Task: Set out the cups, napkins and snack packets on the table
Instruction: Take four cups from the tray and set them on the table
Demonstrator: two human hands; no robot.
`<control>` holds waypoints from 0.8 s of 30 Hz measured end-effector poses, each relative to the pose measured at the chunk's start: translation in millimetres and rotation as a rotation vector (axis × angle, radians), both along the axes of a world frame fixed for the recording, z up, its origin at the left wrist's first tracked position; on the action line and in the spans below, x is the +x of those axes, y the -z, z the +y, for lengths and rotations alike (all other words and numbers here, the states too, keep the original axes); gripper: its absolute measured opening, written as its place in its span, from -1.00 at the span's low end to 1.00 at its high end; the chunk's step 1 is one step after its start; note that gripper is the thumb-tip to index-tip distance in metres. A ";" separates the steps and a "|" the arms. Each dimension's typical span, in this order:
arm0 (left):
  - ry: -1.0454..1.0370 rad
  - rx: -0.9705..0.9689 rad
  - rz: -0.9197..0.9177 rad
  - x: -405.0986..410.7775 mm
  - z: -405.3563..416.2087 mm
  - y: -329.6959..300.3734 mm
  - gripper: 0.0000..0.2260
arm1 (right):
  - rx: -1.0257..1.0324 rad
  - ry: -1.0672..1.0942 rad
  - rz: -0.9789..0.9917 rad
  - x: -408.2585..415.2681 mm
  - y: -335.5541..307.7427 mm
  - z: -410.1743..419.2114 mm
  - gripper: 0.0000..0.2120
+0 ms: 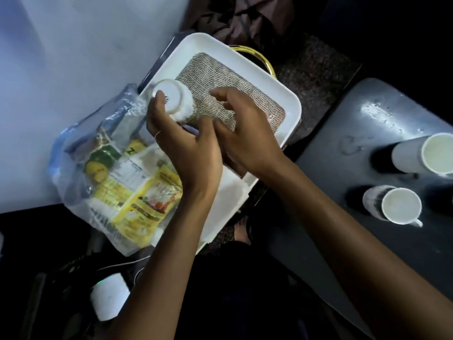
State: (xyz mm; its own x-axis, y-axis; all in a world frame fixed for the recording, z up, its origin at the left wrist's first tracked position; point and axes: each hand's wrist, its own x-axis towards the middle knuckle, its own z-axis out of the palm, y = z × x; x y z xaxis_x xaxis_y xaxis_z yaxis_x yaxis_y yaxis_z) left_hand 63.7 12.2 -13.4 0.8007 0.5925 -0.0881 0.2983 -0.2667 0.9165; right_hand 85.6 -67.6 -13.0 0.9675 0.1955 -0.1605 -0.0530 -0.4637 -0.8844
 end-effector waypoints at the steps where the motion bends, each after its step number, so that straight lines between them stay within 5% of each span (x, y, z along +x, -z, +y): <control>1: -0.016 -0.019 0.010 3.4 4.6 2.1 -0.45 | -0.002 -0.016 0.013 6.2 2.3 8.8 -0.59; 9: -0.086 -0.196 0.157 24.8 29.8 10.2 -0.48 | 0.109 -0.081 0.128 25.8 17.6 46.4 -0.53; 19: -0.051 -0.035 0.162 19.4 15.2 6.3 -0.44 | 0.294 0.101 0.204 14.8 20.7 39.9 -0.47; 24: 0.007 -0.041 0.059 3.6 -15.4 -2.3 -0.49 | 0.351 0.206 0.249 2.1 16.4 12.5 -0.25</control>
State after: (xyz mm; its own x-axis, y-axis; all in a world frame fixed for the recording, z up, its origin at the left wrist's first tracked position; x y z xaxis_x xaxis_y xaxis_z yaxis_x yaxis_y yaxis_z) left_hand 67.3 -3.2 -11.1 0.7976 0.5818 -0.1594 0.3503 -0.2316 0.9076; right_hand 87.7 -55.1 -29.4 0.9323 0.0877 -0.3509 -0.3427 -0.0965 -0.9345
